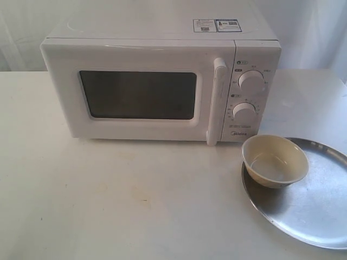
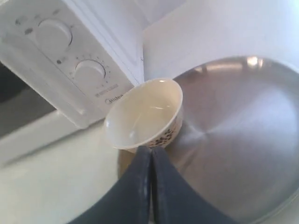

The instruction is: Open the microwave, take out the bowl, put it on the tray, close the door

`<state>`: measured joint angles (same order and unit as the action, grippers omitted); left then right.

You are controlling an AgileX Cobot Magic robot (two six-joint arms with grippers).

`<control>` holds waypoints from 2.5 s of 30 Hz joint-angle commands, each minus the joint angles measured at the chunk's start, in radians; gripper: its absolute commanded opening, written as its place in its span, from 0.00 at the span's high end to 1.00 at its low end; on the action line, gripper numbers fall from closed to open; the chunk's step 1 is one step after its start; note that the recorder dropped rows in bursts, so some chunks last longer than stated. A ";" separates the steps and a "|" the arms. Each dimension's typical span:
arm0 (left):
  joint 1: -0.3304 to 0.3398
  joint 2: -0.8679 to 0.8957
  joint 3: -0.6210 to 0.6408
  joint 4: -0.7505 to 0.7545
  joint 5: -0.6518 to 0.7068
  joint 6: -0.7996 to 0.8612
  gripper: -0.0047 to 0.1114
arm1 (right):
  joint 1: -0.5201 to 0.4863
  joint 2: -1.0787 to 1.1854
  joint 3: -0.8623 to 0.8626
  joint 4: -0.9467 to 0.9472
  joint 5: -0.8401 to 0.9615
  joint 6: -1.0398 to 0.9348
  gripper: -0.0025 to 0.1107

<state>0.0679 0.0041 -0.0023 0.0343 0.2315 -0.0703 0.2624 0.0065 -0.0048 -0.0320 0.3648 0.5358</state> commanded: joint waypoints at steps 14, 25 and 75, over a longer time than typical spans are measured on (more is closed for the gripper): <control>0.001 -0.004 0.002 0.000 -0.001 0.000 0.96 | -0.025 -0.006 0.005 -0.021 -0.032 -0.573 0.98; 0.001 -0.004 0.002 0.000 -0.001 0.000 0.96 | -0.025 -0.006 0.005 -0.021 -0.026 -0.546 0.98; 0.001 -0.004 0.002 0.000 -0.001 0.000 0.96 | -0.025 -0.006 0.005 -0.016 -0.029 -0.522 0.98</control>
<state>0.0679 0.0041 -0.0023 0.0343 0.2302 -0.0703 0.2432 0.0065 -0.0048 -0.0461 0.3440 0.0000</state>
